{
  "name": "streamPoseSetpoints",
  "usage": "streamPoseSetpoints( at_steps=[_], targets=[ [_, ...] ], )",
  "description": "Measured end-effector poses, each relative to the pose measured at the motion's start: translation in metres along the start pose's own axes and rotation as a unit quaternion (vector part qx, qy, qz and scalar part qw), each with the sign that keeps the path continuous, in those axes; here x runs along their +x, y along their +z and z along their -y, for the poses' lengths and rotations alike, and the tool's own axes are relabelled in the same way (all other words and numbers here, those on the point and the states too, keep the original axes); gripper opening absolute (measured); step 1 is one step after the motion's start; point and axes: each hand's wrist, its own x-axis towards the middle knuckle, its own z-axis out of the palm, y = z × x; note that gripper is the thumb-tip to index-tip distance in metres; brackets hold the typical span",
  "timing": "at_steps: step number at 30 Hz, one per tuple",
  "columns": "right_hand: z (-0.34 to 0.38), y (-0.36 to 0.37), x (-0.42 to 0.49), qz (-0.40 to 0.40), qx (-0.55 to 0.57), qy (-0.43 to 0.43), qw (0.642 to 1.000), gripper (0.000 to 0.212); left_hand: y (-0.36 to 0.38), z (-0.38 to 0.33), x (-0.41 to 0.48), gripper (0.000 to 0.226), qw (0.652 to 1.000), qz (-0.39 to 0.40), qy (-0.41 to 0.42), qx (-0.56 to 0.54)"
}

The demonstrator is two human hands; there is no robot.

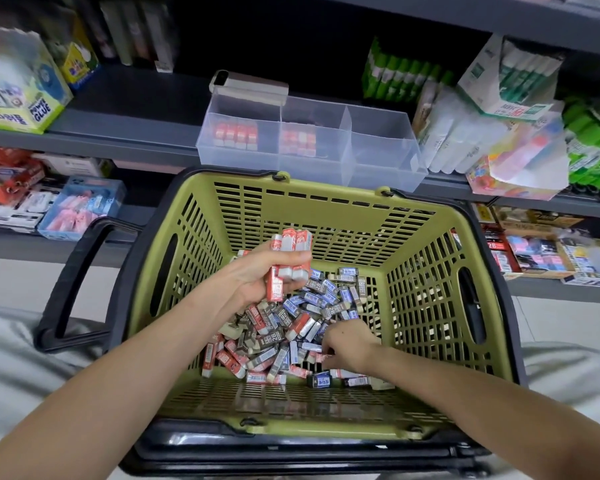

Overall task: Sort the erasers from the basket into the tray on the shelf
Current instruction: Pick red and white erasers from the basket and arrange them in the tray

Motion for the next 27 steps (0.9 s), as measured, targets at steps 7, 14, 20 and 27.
streamPoseSetpoints(
  at_steps=[7, 14, 20, 27],
  targets=[
    [-0.014, -0.052, -0.022, -0.031, 0.538, 0.043, 0.841, 0.009, 0.006, -0.014, -0.010, 0.041, 0.999, -0.007, 0.030, -0.014],
    [-0.028, -0.168, -0.032, -0.126, 0.801, -0.041, 0.585, 0.030, 0.003, -0.051, -0.022, 0.037, 0.993, -0.024, 0.109, -0.040],
    [-0.053, -0.240, -0.009, -0.324, 0.727, 0.011, 0.605, 0.012, -0.006, -0.090, -0.020, 0.018, 0.974, -0.040, 0.210, -0.071],
    [-0.082, -0.282, 0.052, -0.438, 0.503, 0.194, 0.719, 0.031, -0.016, -0.131, -0.007, 0.033, 0.955, -0.038, 0.283, -0.084]
  ],
)
